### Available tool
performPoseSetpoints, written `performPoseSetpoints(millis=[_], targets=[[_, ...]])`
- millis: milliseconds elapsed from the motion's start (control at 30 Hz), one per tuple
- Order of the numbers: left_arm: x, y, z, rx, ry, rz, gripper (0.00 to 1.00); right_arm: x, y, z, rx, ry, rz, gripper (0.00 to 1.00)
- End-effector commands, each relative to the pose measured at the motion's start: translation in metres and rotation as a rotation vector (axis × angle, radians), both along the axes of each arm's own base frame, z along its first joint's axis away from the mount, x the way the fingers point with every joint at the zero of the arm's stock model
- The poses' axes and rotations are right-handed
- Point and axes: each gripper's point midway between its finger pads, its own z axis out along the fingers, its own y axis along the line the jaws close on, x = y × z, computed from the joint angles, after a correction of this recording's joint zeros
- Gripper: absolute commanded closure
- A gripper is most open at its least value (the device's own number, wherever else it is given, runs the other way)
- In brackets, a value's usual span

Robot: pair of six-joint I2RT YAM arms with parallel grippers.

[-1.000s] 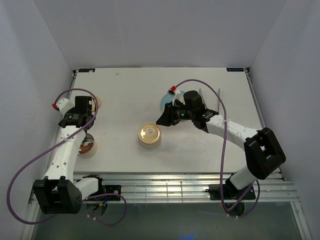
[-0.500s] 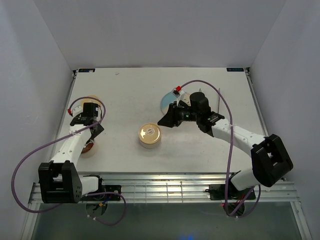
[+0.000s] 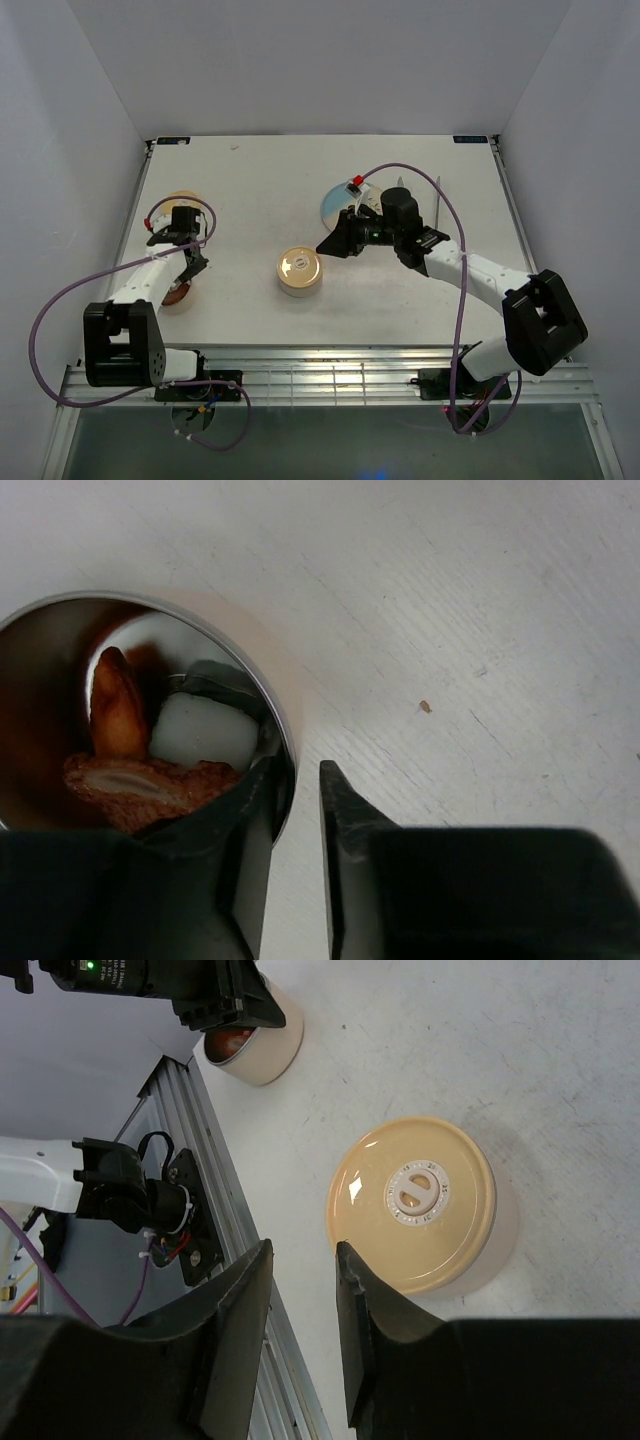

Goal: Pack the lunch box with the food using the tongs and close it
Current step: Move the packing box to the center of the board.

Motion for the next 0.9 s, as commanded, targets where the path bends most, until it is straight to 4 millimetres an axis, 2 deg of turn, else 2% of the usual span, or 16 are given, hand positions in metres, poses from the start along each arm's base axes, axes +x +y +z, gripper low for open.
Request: performPoseSetpoints(millis=[0,33,67,200,233,333,400,433,467,567,600,667,700,767,800,867], targets=[[0.027,-0.008,0.016,-0.032,-0.096,-0.062,0.69,0.003,-0.003,0.017,0.035,-0.060,-0.006,0.62],[0.032,-0.011,0.018,-0.047,-0.106,-0.083,0.77,0.003,-0.002,0.014,0.031,-0.054,-0.006,0.62],[0.040,-0.017,0.021,-0.057,-0.123,-0.126,0.80,0.006,0.000,0.018,0.037,-0.059,-0.003,0.62],[0.063,-0.058,0.024,-0.064,-0.125,-0.235,0.98,0.013,0.001,0.025,0.027,-0.067,0.005,0.62],[0.075,-0.068,0.025,-0.066,-0.126,-0.252,1.00,0.014,-0.001,0.028,0.023,-0.082,-0.008,0.62],[0.102,-0.101,0.019,-0.119,-0.120,-0.318,1.00,0.022,-0.008,0.022,-0.014,-0.099,-0.066,0.63],[0.111,-0.119,0.015,-0.106,-0.098,-0.364,1.00,0.024,-0.008,0.019,-0.020,-0.093,-0.071,0.63],[0.115,-0.124,0.006,-0.092,-0.072,-0.371,1.00,0.025,-0.007,0.017,-0.026,-0.086,-0.070,0.63],[0.126,-0.131,0.012,-0.097,-0.090,-0.382,1.00,0.027,-0.007,0.016,-0.032,-0.083,-0.074,0.64],[0.140,-0.148,0.006,-0.113,-0.076,-0.427,0.99,0.030,-0.007,0.013,-0.051,-0.085,-0.080,0.64],[0.141,-0.153,0.004,-0.114,-0.069,-0.444,0.93,0.031,-0.007,0.013,-0.054,-0.089,-0.085,0.64],[0.148,-0.162,0.003,-0.136,-0.064,-0.469,0.69,0.035,-0.009,0.013,-0.062,-0.090,-0.098,0.63],[0.149,-0.167,0.004,-0.148,-0.064,-0.483,0.43,0.037,-0.010,0.015,-0.064,-0.092,-0.101,0.63],[0.152,-0.172,0.013,-0.159,-0.075,-0.511,0.29,0.043,-0.014,0.023,-0.066,-0.097,-0.117,0.64],[0.160,-0.176,0.030,-0.164,-0.114,-0.522,0.23,0.045,-0.013,0.028,-0.062,-0.107,-0.118,0.64],[0.165,-0.174,0.053,-0.145,-0.144,-0.537,0.22,0.049,-0.014,0.041,-0.057,-0.125,-0.126,0.64]])
